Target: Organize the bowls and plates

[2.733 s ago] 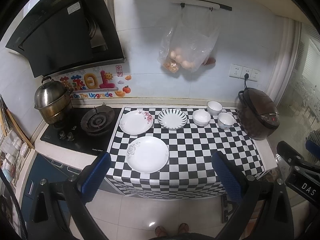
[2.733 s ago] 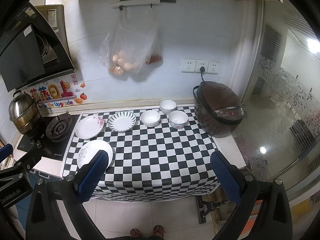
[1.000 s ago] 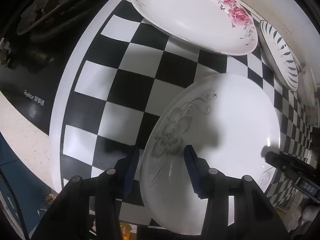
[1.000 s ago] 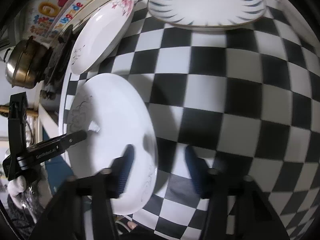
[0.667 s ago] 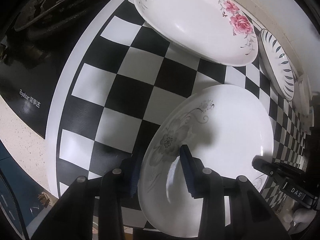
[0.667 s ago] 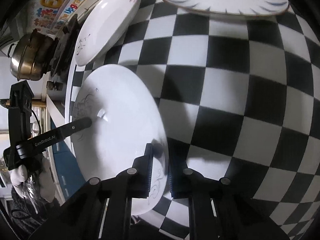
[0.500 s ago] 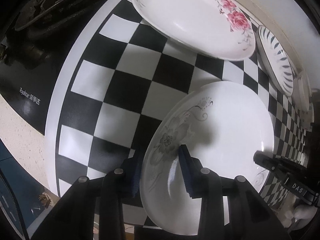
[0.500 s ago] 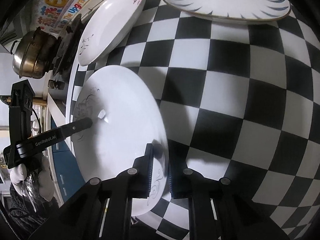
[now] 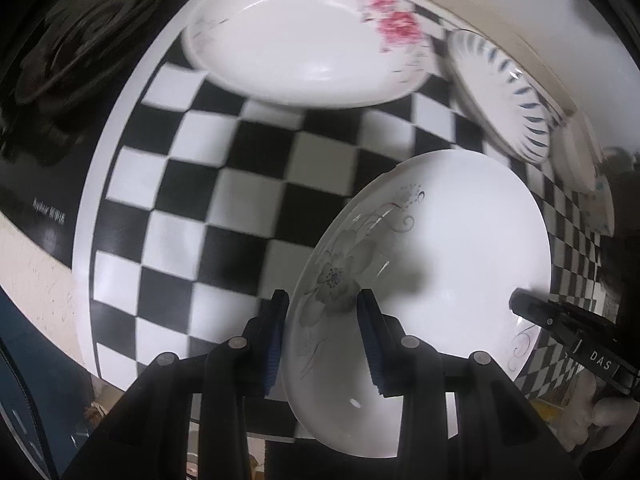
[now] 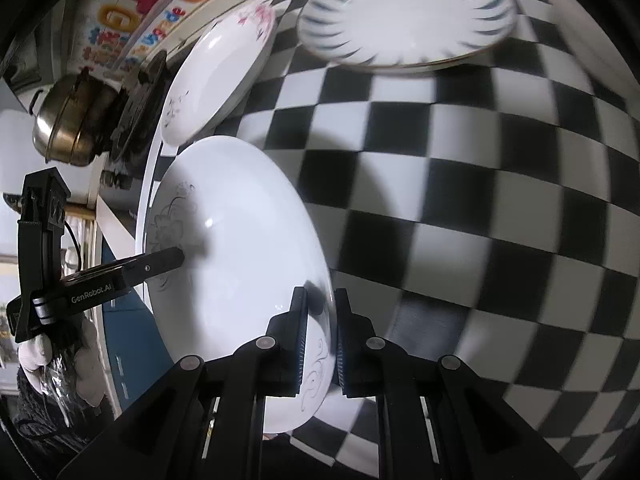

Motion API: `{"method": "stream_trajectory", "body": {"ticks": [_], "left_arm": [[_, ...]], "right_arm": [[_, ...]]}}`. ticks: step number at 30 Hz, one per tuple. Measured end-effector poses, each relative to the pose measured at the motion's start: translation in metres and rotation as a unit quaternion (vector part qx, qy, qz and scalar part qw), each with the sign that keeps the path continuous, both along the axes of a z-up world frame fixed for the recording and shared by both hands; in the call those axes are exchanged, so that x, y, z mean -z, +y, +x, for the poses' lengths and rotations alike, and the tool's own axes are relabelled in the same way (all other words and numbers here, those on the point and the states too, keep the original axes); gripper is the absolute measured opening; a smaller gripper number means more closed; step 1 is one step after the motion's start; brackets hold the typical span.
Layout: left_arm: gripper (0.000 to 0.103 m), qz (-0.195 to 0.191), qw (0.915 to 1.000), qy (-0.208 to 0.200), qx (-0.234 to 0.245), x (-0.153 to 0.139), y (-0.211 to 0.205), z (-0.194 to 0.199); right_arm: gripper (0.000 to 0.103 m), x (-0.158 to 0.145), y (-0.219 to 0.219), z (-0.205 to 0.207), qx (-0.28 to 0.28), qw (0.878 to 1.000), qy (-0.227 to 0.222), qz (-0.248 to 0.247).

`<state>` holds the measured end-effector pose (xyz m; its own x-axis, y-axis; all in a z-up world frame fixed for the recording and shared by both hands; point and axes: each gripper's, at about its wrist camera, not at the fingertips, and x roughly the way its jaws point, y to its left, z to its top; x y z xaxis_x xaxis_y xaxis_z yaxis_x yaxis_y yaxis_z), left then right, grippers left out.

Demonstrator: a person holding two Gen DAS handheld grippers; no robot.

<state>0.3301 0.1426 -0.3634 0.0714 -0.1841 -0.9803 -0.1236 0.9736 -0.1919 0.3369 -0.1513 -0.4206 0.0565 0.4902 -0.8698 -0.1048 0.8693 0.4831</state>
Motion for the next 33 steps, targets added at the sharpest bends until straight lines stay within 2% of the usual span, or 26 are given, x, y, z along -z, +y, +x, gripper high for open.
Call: {"method": "stream_trajectory", "body": {"ticks": [8, 13, 22, 33], "left_arm": [[0.032, -0.004, 0.9986, -0.019, 0.05, -0.022, -0.044, 0.013], [0.032, -0.003, 0.9965, -0.025, 0.079, -0.023, -0.088, 0.013], [0.032, -0.003, 0.9935, -0.008, 0.114, -0.002, -0.145, 0.032], [0.032, -0.001, 0.992, 0.027, 0.123, 0.026, -0.162, 0.031]], "right_arm": [[0.014, -0.02, -0.063, -0.013, 0.05, 0.999, -0.013, 0.005], [0.014, -0.03, -0.097, -0.021, 0.082, 0.996, -0.022, 0.003], [0.014, -0.023, -0.143, -0.031, 0.123, 0.992, -0.017, -0.006], [0.014, 0.003, -0.16, -0.032, 0.139, 0.99, 0.007, -0.021]]}}
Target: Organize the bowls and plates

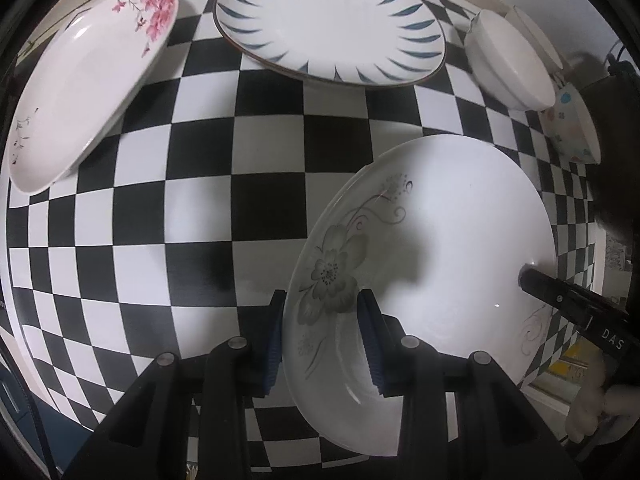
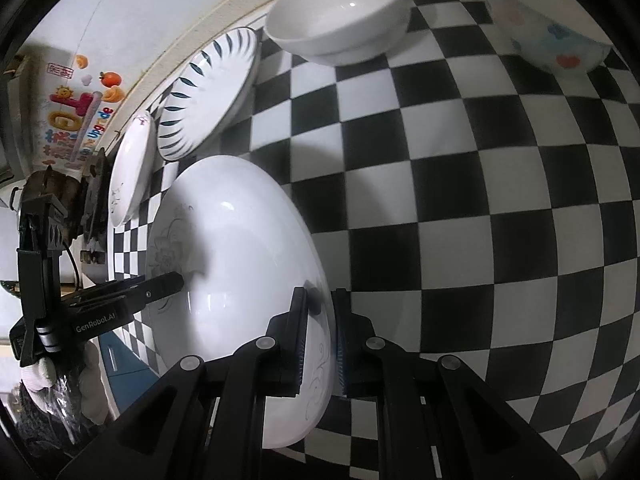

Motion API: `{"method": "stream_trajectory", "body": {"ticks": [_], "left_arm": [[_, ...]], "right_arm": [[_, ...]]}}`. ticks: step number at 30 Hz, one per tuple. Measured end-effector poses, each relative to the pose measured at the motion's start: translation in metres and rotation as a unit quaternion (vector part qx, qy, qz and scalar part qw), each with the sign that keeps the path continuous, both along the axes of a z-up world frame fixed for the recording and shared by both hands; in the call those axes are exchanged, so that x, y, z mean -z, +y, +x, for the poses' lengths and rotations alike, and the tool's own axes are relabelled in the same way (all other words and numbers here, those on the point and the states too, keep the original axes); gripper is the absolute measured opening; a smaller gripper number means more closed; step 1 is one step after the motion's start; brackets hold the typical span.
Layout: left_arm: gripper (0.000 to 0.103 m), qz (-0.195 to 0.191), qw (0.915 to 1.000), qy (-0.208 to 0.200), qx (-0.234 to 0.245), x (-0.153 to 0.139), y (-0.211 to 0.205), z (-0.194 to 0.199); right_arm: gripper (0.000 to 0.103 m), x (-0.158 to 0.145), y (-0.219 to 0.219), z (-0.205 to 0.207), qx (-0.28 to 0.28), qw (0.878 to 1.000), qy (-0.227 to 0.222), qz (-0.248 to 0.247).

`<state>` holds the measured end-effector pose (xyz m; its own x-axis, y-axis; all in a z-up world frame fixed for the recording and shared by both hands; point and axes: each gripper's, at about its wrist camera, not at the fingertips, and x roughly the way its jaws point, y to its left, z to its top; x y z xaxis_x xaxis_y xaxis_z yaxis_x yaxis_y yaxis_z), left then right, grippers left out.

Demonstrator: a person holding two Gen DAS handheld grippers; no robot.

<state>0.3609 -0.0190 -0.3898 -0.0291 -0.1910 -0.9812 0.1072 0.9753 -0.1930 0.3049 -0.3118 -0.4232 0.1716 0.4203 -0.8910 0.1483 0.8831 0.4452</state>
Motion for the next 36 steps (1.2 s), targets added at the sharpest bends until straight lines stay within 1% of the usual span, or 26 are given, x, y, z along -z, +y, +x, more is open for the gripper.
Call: {"method": "stream_trajectory", "body": {"ticks": [8, 14, 24, 27, 30, 32, 34, 36], "left_arm": [[0.032, 0.012, 0.9999, 0.01, 0.002, 0.011, -0.008, 0.003], [0.032, 0.021, 0.9998, 0.007, 0.002, 0.015, -0.021, 0.003], [0.032, 0.032, 0.9995, 0.007, 0.002, 0.017, -0.036, 0.0], [0.032, 0.026, 0.9996, 0.013, -0.006, 0.016, -0.037, -0.001], [0.032, 0.021, 0.9997, 0.007, -0.014, 0.007, -0.029, -0.002], [0.032, 0.019, 0.9995, -0.005, -0.024, -0.003, -0.025, -0.005], [0.032, 0.022, 0.9989, -0.024, -0.034, -0.017, -0.019, -0.01], [0.033, 0.025, 0.9977, -0.043, -0.046, -0.033, -0.012, -0.012]], "right_arm": [[0.014, 0.01, -0.001, 0.002, 0.002, 1.0, 0.01, 0.0], [0.014, 0.014, 0.0, 0.005, 0.002, 1.0, 0.015, 0.003], [0.016, 0.02, -0.001, 0.007, 0.002, 1.0, 0.028, 0.008], [0.016, 0.022, -0.002, 0.007, 0.008, 0.999, 0.037, 0.012], [0.016, 0.019, -0.002, 0.006, 0.009, 0.999, 0.041, 0.007], [0.016, 0.014, -0.003, 0.006, 0.008, 0.999, 0.039, 0.003], [0.016, 0.003, -0.005, 0.003, 0.012, 1.0, 0.028, -0.002], [0.019, -0.011, -0.005, 0.002, 0.008, 1.0, 0.018, -0.015]]}}
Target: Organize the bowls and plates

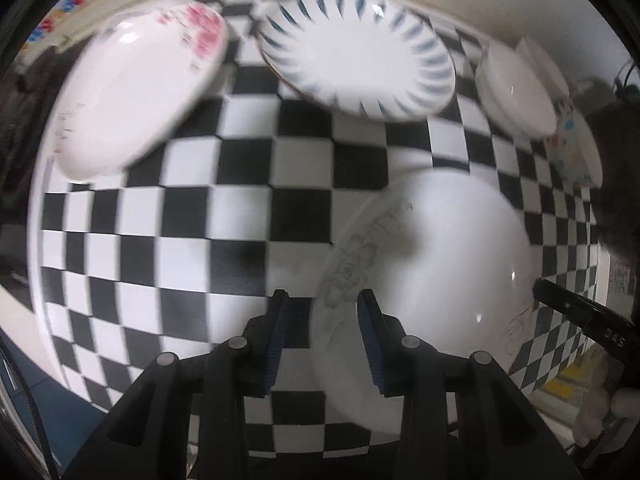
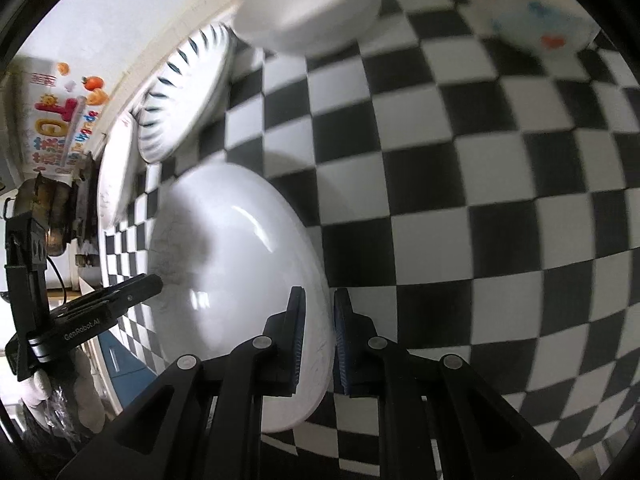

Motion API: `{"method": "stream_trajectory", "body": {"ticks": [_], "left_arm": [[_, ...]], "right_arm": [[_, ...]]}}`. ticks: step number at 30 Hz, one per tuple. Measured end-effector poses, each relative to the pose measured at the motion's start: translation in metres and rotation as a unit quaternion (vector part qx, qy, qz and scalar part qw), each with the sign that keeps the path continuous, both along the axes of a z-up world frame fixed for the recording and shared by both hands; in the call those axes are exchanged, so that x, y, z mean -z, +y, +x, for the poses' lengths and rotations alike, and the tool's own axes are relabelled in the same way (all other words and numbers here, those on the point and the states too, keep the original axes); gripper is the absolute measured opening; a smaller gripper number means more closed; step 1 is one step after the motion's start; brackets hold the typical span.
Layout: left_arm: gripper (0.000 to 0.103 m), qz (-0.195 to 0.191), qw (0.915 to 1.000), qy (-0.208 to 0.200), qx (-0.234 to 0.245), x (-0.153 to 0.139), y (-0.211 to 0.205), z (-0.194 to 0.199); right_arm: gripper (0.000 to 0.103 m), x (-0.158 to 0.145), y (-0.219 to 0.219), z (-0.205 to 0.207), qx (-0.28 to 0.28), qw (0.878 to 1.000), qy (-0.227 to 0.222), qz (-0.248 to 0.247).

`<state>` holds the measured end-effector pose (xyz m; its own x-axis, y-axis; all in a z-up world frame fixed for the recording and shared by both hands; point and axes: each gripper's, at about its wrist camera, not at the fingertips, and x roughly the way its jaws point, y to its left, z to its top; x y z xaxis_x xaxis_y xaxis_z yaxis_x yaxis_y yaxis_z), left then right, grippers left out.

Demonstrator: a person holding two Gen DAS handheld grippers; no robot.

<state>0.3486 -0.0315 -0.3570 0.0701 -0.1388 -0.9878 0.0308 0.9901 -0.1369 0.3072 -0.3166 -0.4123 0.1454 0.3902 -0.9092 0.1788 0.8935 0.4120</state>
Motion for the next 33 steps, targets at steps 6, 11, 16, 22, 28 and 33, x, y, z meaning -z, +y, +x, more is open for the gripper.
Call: {"method": "stream_trajectory", "body": {"ticks": [6, 11, 16, 22, 28, 33], "left_arm": [[0.033, -0.022, 0.9967, -0.037, -0.07, -0.041, 0.046, 0.006], [0.033, -0.043, 0.9874, -0.043, -0.146, -0.052, 0.095, 0.027], [0.033, -0.053, 0.9702, -0.018, -0.236, -0.03, 0.157, 0.046], [0.033, -0.049, 0.9495, 0.016, -0.31, 0.004, 0.221, 0.067], [0.033, -0.048, 0.9376, 0.051, -0.341, 0.038, 0.255, 0.085], [0.036, -0.064, 0.9368, 0.057, -0.339, 0.054, 0.266, 0.093]], "right_arm": [[0.033, -0.071, 0.04, 0.019, -0.068, 0.994, -0.086, -0.006], [0.049, -0.109, 0.102, 0.066, -0.152, 0.981, -0.119, 0.02], [0.049, -0.113, 0.172, 0.137, -0.233, 0.964, -0.128, 0.026], [0.049, -0.073, 0.241, 0.231, -0.281, 0.956, -0.068, 0.042], [0.049, -0.017, 0.291, 0.297, -0.315, 0.949, -0.015, 0.021], [0.046, 0.019, 0.311, 0.33, -0.323, 0.946, 0.021, 0.016]]}}
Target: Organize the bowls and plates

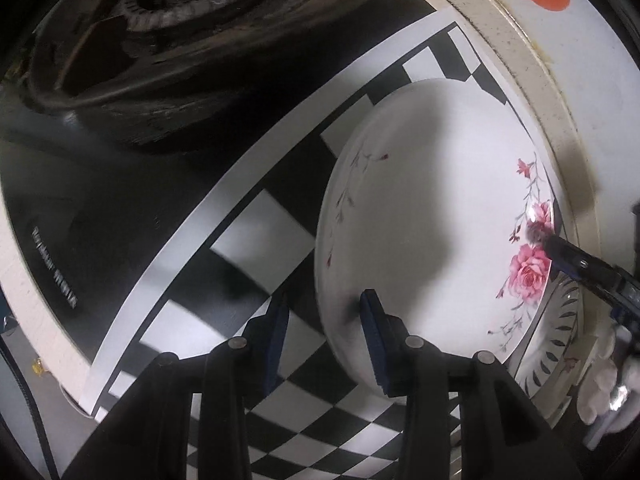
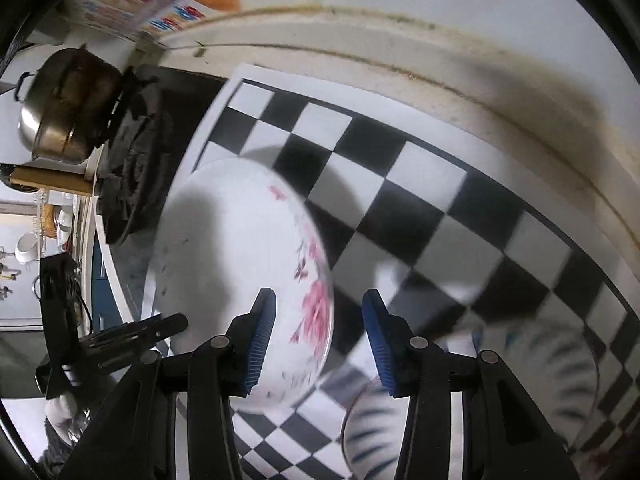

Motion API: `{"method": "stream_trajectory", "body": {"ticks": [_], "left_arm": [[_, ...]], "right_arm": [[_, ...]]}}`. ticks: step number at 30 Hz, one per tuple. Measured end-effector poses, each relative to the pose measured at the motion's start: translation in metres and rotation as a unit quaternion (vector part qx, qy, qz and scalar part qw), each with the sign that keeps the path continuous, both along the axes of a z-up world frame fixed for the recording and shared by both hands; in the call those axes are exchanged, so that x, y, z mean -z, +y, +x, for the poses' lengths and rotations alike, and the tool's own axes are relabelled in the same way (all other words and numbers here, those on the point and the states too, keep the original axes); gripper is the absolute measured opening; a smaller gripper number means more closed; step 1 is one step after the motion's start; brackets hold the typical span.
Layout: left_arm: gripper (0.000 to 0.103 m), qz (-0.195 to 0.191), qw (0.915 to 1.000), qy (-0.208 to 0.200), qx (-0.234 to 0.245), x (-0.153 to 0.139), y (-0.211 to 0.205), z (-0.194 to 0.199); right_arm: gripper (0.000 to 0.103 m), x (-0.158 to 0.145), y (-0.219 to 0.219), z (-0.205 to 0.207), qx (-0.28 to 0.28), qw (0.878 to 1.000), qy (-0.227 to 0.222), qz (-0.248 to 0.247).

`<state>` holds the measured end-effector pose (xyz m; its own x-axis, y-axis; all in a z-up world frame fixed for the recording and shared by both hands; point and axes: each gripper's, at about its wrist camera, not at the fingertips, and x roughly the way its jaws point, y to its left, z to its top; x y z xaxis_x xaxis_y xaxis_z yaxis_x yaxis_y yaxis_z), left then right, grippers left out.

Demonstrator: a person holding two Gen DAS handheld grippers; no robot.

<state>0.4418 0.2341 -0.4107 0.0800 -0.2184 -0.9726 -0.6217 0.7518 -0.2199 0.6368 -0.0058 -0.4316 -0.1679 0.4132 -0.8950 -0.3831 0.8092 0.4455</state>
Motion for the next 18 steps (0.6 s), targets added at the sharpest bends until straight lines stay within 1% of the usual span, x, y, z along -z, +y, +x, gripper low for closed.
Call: {"method": "stream_trajectory", "body": {"ticks": [2, 3, 5, 7, 10, 12, 18], "left_arm": [[0.036, 0.001, 1.0, -0.003, 0.005, 0.001, 0.001, 0.005], [0.035, 0.006, 1.0, -0.003, 0.006, 0.001, 0.003, 0.007], [0.035, 0.008, 0.9999, -0.001, 0.007, 0.001, 0.006, 0.01], [0.035, 0.007, 1.0, -0.002, 0.002, -0.001, 0.009, 0.007], [0.036, 0.0, 1.0, -0.006, 0.0, 0.001, 0.015, 0.005], [0.035, -0.015, 0.9998, -0.013, -0.005, 0.004, 0.018, 0.003], [0.034, -0.004, 0.9996, -0.024, 0.01, 0.004, 0.012, 0.018]], "right_arm": [[0.044, 0.012, 0.007, 0.008, -0.007, 1.0, 0.018, 0.004], [0.041, 0.017, 0.009, 0.011, -0.009, 1.0, 0.023, 0.006], [0.039, 0.023, 0.013, 0.016, -0.014, 0.999, 0.032, 0.007], [0.037, 0.023, 0.014, 0.021, -0.013, 0.999, 0.038, 0.016], [0.036, 0.022, 0.015, 0.02, -0.022, 0.998, 0.045, 0.023], [0.036, 0.025, 0.018, 0.02, -0.033, 0.998, 0.053, 0.027], [0.033, 0.028, 0.025, 0.014, -0.047, 0.997, 0.063, 0.03]]}}
